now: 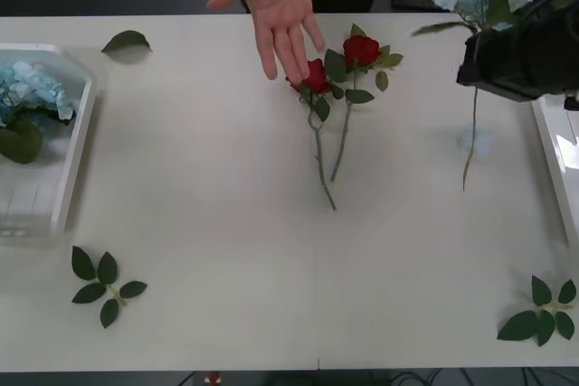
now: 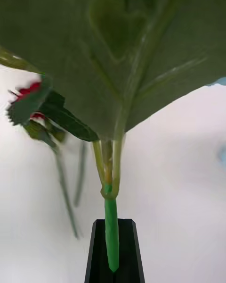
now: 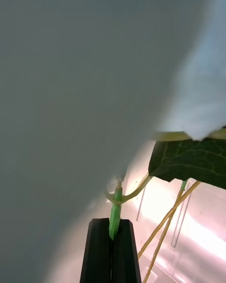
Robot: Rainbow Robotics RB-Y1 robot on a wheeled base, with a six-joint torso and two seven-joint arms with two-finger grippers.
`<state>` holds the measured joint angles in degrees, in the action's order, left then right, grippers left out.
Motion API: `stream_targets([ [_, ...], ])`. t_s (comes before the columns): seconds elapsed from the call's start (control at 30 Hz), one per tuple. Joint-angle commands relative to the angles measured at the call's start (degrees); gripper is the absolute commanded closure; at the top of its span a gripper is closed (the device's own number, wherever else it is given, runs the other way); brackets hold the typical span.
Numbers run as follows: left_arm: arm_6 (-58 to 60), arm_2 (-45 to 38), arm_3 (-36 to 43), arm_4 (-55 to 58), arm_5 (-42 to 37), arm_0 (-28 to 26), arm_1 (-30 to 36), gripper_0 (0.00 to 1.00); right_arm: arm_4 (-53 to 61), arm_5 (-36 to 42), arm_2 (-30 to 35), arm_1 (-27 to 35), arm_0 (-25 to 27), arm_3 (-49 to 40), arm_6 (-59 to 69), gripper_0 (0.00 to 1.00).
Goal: Place the red flowers into the right box and the blue flowers into the left box. If a person shows an open palm, hand one flower to the person first, then continue sorting.
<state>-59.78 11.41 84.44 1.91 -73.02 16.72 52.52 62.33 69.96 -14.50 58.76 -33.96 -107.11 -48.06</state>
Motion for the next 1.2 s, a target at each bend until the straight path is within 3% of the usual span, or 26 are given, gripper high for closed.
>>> stream_targets([
  [0.03,0.0,-0.7,0.4,-0.6,0.5,1.7,1.4,1.0,-1.0,-7.9,0.4,-0.1,-4.2,-1.3,-3.4,1.0],
  [0.2,0.0,-0.7,0.4,-0.6,0.5,1.7,1.4,1.0,-5.1,-15.8,0.4,-3.8,-9.1,0.7,-3.5,1.0],
  [0.57,0.0,-0.7,0.4,-0.6,0.6,2.0,1.4,1.0,-24.7,-24.3,-4.4,-14.1,-26.2,11.0,-2.4,1.0],
  [0.8,0.0,-0.7,0.4,-0.7,0.6,2.1,1.3,1.0,-35.9,-24.7,-6.4,-21.0,-33.6,18.3,-1.1,1.0],
  [1.03,0.1,-0.7,0.4,-0.7,0.6,2.1,1.4,1.0,-48.8,-24.7,-8.8,-27.0,-36.3,22.6,4.8,1.0],
  [1.2,0.3,-0.7,0.4,-0.6,0.6,2.2,1.4,1.0,-51.3,-24.8,-11.2,-27.3,-36.5,22.5,8.8,1.0],
])
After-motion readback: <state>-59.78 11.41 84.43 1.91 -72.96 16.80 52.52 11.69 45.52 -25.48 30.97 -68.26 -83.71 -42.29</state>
